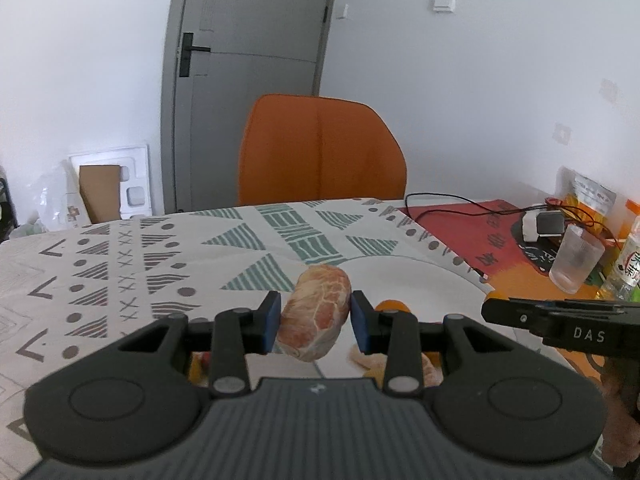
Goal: Organize fruits
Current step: 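Carry the peeled segment and small orange over the white plate with both tools, then lower both fruits onto the white plate and open both tools, then withdraw both tools from the plate toward the remaining fruit on the cloth, then grasp the brown kiwi with the left tool while the right tool grasps the red plum, then carry the kiwi and red plum over the white plate with both tools, then open the right tool then the left tool to drop both fruits on the plate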
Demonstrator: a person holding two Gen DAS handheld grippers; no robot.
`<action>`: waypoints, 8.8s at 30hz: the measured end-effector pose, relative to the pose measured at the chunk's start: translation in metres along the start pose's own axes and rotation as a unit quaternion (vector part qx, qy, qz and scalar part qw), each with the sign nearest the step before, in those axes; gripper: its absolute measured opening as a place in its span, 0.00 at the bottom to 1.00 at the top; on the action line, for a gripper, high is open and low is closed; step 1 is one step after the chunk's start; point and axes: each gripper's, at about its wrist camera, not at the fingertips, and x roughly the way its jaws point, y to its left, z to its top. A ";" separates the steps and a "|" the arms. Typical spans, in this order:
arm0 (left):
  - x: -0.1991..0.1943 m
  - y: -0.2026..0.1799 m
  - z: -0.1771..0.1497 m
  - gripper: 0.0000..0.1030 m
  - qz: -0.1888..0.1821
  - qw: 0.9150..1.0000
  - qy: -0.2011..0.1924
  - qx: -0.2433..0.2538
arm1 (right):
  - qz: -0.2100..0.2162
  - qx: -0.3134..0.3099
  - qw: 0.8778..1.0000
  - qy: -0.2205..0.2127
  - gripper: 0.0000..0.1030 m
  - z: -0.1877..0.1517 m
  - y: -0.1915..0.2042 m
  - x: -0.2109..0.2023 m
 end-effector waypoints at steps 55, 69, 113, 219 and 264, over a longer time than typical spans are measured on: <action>-0.053 0.052 -0.002 0.81 0.071 0.997 -0.020 -0.022 | 0.028 -0.001 0.999 -0.019 0.87 0.001 0.054 -0.008; -0.071 0.092 -0.008 0.81 0.107 0.992 -0.032 -0.054 | 0.043 -0.015 0.999 -0.007 0.91 0.003 0.079 0.008; -0.032 0.169 -0.064 0.41 0.118 0.980 0.029 -0.155 | 0.078 -0.103 0.988 0.089 0.43 -0.004 0.156 0.099; 0.019 -0.022 0.005 0.22 0.000 1.000 0.008 0.000 | -0.023 0.042 0.999 -0.020 0.25 0.001 -0.025 0.007; 0.000 -0.022 0.023 0.76 0.056 0.996 -0.025 0.060 | 0.000 0.062 0.998 -0.031 0.40 -0.001 -0.028 0.001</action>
